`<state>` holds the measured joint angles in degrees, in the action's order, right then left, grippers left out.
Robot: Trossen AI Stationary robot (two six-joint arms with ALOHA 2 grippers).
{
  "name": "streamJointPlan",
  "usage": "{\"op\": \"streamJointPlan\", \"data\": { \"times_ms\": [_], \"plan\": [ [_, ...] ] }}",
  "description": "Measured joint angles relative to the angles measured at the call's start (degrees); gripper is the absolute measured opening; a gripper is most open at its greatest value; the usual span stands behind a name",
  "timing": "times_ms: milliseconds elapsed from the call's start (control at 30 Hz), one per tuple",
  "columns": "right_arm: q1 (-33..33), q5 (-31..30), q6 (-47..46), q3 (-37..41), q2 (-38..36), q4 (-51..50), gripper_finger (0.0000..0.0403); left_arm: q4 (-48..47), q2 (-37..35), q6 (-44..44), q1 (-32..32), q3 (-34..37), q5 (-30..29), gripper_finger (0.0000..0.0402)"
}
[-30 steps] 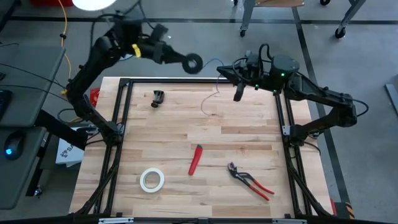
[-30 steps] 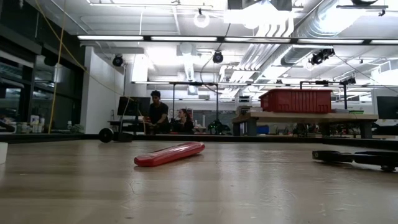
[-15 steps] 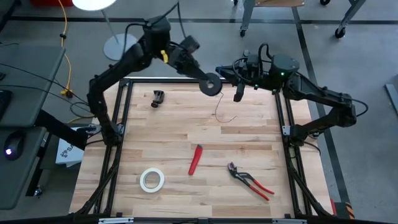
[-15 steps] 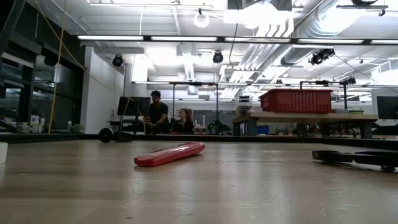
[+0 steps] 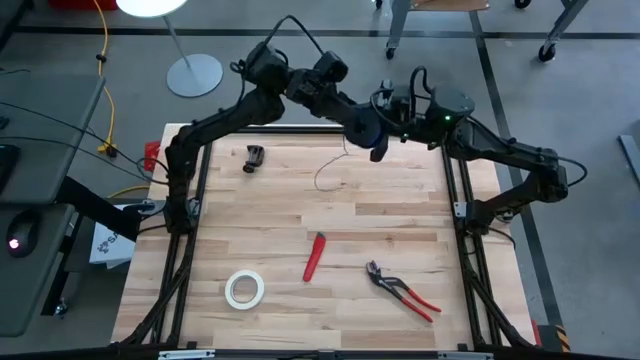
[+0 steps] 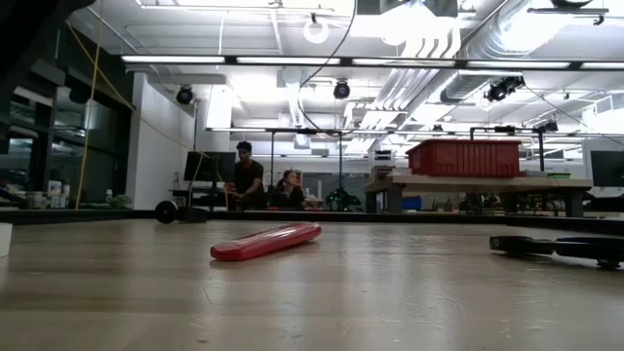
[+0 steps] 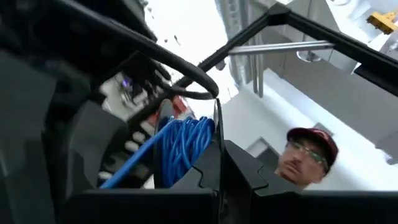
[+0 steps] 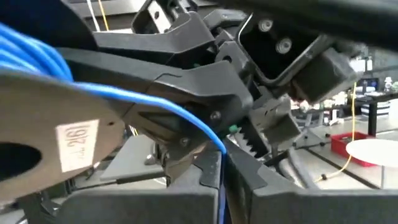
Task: Coil cords
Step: Coil the blue wire cable onto the black spool
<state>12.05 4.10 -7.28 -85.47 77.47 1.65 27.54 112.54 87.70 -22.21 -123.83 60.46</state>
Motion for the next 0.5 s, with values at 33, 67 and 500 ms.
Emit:
{"op": "streamJointPlan", "data": {
  "times_ms": [33, 67, 500],
  "plan": [
    [0.03, 0.05, -0.31, 0.0, -0.05, 0.02, 0.0, 0.15, 0.05, -1.23, -0.2, 0.0, -0.7, 0.0],
    [0.07, 0.15, -0.43, 0.0, -0.09, 0.11, 0.0, 0.17, 0.06, -2.61, -0.48, 0.0, -1.51, 0.0],
    [-0.02, 0.9, -4.48, -0.13, -0.22, 3.39, 0.0, 10.3, 0.12, -15.95, -4.04, 0.04, -16.89, 0.0]
  ]
}}
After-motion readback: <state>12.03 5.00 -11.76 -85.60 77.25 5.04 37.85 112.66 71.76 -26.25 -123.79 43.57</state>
